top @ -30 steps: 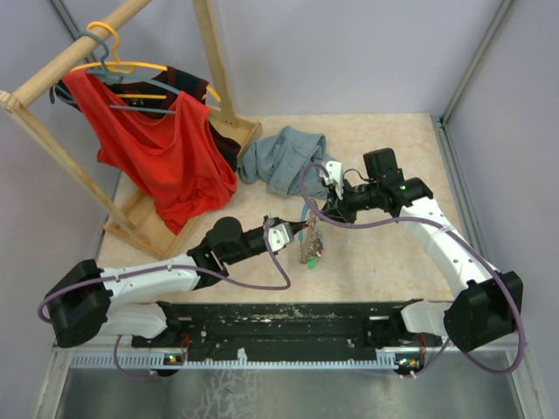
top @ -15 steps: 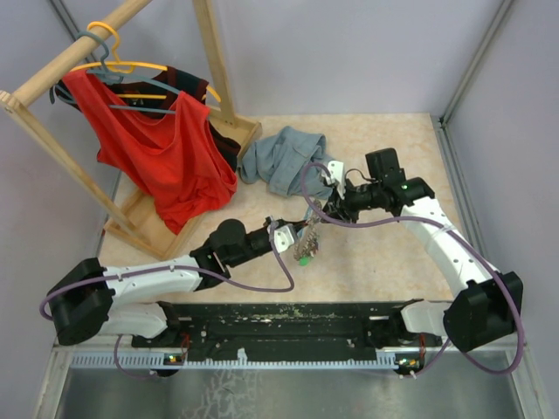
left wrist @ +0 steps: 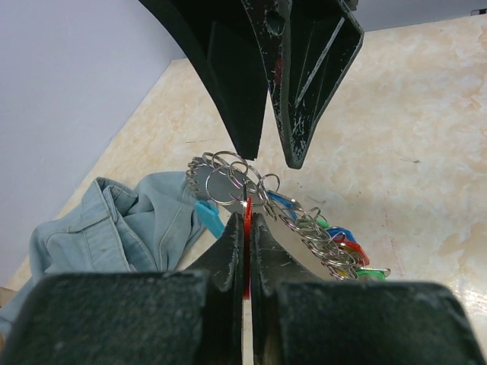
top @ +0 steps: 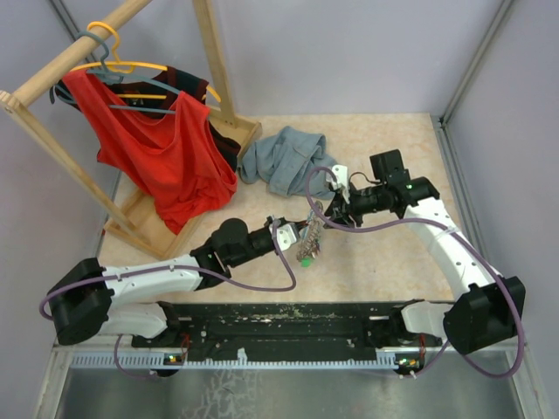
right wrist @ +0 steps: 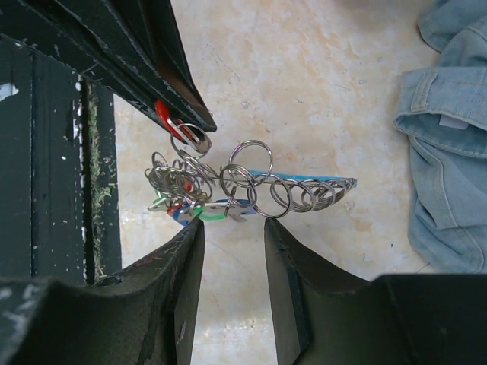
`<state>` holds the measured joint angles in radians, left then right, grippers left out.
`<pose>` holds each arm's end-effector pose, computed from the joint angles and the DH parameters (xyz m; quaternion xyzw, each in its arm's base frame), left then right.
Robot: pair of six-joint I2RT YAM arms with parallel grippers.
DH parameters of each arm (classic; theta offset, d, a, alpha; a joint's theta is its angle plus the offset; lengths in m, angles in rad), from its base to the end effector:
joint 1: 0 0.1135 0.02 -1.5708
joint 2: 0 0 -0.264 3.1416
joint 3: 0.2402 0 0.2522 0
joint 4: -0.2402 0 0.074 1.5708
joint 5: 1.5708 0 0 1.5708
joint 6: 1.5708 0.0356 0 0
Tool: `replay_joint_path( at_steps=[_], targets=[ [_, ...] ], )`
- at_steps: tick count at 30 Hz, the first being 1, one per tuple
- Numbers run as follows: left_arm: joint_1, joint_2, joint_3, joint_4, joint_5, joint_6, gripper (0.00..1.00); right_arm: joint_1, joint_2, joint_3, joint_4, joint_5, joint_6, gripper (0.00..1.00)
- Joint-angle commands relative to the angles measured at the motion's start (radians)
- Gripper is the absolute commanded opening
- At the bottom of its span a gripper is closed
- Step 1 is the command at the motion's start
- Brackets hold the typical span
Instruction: Remove the keys from the keyring
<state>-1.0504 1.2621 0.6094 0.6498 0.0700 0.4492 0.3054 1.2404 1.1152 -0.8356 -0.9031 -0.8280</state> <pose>0.1372 -0.2445 0.2636 0.5004 0.5011 -0.2326 0.6667 0.2204 0.0988 0.3134 -0.5713 0.6537 0.3323 0.3685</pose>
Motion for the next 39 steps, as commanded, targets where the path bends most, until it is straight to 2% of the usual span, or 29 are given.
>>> replay_joint_path(
  at_steps=[1, 8, 17, 25, 32, 39],
  targets=[
    [-0.008, -0.016, 0.049, 0.05, -0.003, -0.03, 0.0, -0.003, -0.038, 0.058, -0.024, -0.079, -0.052, 0.38],
    [-0.01, -0.007, 0.063, 0.04, 0.009, -0.061, 0.0, 0.0, -0.032, 0.044, -0.012, -0.148, -0.056, 0.37],
    [-0.014, 0.003, 0.073, 0.03, 0.02, -0.094, 0.0, 0.008, -0.034, 0.035, 0.033, -0.14, -0.015, 0.32],
    [-0.014, 0.002, 0.073, 0.01, 0.013, -0.105, 0.0, 0.009, -0.051, 0.059, -0.019, -0.135, -0.061, 0.27],
    [-0.014, 0.006, 0.077, 0.001, 0.016, -0.124, 0.0, 0.009, -0.051, 0.056, -0.063, -0.179, -0.136, 0.27],
    [-0.013, 0.015, 0.089, -0.005, 0.03, -0.142, 0.0, 0.03, -0.052, 0.029, -0.01, -0.165, -0.113, 0.27]
  ],
)
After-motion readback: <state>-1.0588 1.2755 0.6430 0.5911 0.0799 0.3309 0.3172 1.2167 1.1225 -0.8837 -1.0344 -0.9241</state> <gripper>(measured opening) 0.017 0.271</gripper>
